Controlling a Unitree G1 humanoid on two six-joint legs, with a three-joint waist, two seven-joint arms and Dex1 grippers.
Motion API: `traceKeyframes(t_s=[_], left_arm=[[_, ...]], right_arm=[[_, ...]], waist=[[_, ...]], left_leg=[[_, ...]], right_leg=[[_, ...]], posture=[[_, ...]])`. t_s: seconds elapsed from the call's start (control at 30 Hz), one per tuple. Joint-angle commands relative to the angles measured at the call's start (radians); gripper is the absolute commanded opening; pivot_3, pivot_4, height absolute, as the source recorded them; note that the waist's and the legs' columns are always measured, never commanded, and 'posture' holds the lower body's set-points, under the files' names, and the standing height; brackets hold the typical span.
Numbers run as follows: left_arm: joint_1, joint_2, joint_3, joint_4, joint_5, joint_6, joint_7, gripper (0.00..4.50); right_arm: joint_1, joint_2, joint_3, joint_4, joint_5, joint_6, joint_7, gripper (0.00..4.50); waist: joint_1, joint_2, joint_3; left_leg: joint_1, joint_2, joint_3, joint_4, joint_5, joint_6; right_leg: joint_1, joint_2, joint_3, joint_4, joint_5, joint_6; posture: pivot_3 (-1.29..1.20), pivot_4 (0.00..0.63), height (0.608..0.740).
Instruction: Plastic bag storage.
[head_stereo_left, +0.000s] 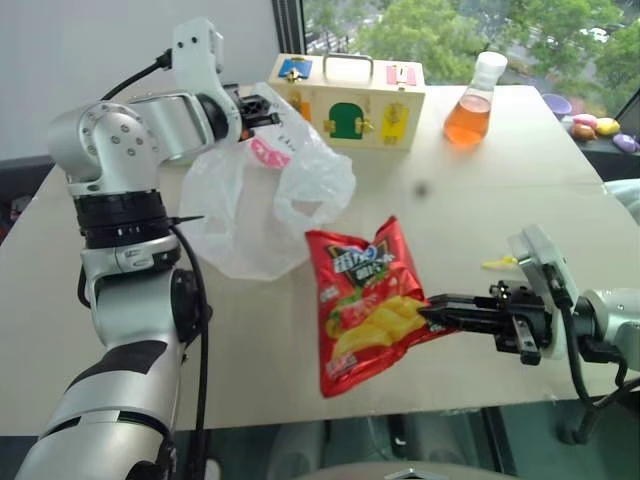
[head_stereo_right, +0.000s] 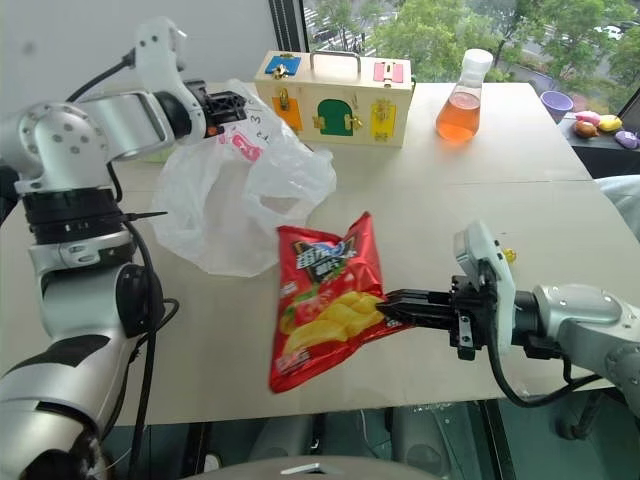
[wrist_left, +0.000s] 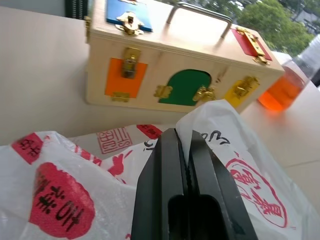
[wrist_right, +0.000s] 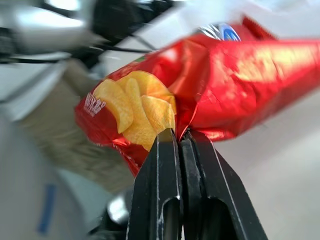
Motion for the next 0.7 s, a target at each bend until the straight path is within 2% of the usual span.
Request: traceKeyframes(t_s=[0.03,0.17,0.27,0.4,0.57,0.7], left_arm=[[-0.031,0.005,-0.008,-0.008,0.045,-0.038,-0.049,0.0],[-0.027,0.005,-0.01,-0.046,0.065,-0.037,-0.083,0.0],[-0.024,0.005,0.019,-0.067,0.044,0.002,-0.111,0.0],[0.007,0.009,0.051,-0.149,-0.001,0.086,-0.146,0.0],[0.053,-0.034,0.059,-0.244,0.013,0.123,-0.119,0.0],[0.078,-0.033,0.094,-0.262,0.035,0.131,-0.099,0.0]], right_arm=[[-0.039,-0.021,0.045,0.008,0.033,0.017,0.073,0.05],[-0.01,-0.038,0.056,-0.017,0.057,0.019,0.111,0.05],[-0.06,0.016,0.13,0.008,-0.011,0.004,0.081,0.05],[-0.21,0.161,0.298,0.142,-0.212,-0.024,0.064,0.05],[-0.324,0.296,0.397,0.283,-0.349,-0.046,0.104,0.05],[-0.343,0.317,0.376,0.261,-0.288,-0.021,0.199,0.05]], waist=[[0.0,0.0,0.0],[0.003,0.0,0.001],[0.004,0.0,0.001],[-0.001,0.003,0.003],[0.002,0.003,0.003],[0.004,0.003,0.003]], left_leg=[[0.0,0.0,-0.001,0.0,0.0,0.0],[-0.002,0.0,-0.001,0.0,0.0,0.0],[-0.002,0.0,-0.001,0.0,0.0,0.0],[-0.002,0.0,-0.001,0.0,0.0,0.0],[-0.001,0.0,-0.002,0.0,0.001,-0.001],[-0.006,-0.002,-0.003,0.0,0.002,-0.003]], right_leg=[[0.0,0.0,-0.001,0.0,0.0,0.0],[-0.001,0.0,-0.001,-0.001,0.0,0.0],[-0.001,-0.001,-0.001,-0.001,0.0,0.0],[-0.001,-0.001,-0.001,0.0,0.0,0.0],[-0.001,0.0,-0.002,0.002,0.0,0.0],[-0.005,-0.002,-0.003,0.001,0.0,0.0]], posture=[[0.0,0.15,0.74],[0.0,0.15,0.74],[0.0,0.15,0.74],[0.0,0.15,0.74],[0.0,0.15,0.74],[0.0,0.15,0.74]])
